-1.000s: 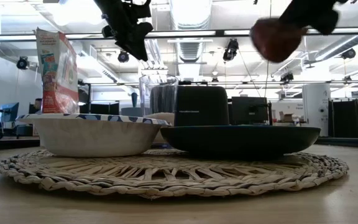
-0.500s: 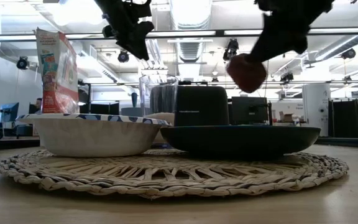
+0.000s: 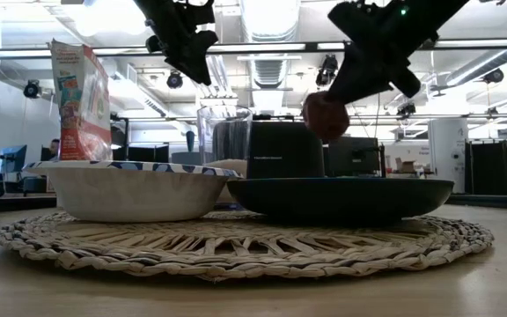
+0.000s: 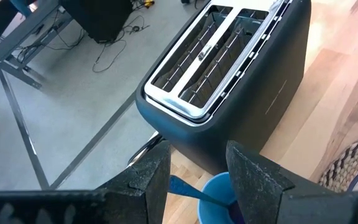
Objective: Arrange a breakfast setting
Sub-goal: Put the red apple on the brown mat
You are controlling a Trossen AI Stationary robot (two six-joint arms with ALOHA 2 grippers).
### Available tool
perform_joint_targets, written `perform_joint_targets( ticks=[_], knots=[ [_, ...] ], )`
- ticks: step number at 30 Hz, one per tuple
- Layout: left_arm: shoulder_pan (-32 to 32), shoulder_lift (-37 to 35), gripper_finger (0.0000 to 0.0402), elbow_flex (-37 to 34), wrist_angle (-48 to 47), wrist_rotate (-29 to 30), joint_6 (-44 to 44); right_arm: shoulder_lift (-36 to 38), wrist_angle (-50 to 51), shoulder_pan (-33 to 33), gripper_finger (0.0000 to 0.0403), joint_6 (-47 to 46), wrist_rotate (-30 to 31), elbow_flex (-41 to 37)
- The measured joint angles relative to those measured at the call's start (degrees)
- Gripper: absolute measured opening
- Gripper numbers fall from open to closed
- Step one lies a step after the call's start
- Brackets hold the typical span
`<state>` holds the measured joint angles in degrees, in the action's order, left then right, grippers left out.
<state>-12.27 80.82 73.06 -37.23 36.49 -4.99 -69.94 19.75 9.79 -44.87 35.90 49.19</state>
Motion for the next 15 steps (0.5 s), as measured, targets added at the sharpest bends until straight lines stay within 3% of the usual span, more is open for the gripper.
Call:
perform_joint_targets(
  ticks=[15],
  knots=[
    [0.0,0.0,0.0141,0.0,0.0,0.0,1.5,-1.0,-8.6,-3.7,0.0089,-5.1,-3.0,-5.0]
  ],
)
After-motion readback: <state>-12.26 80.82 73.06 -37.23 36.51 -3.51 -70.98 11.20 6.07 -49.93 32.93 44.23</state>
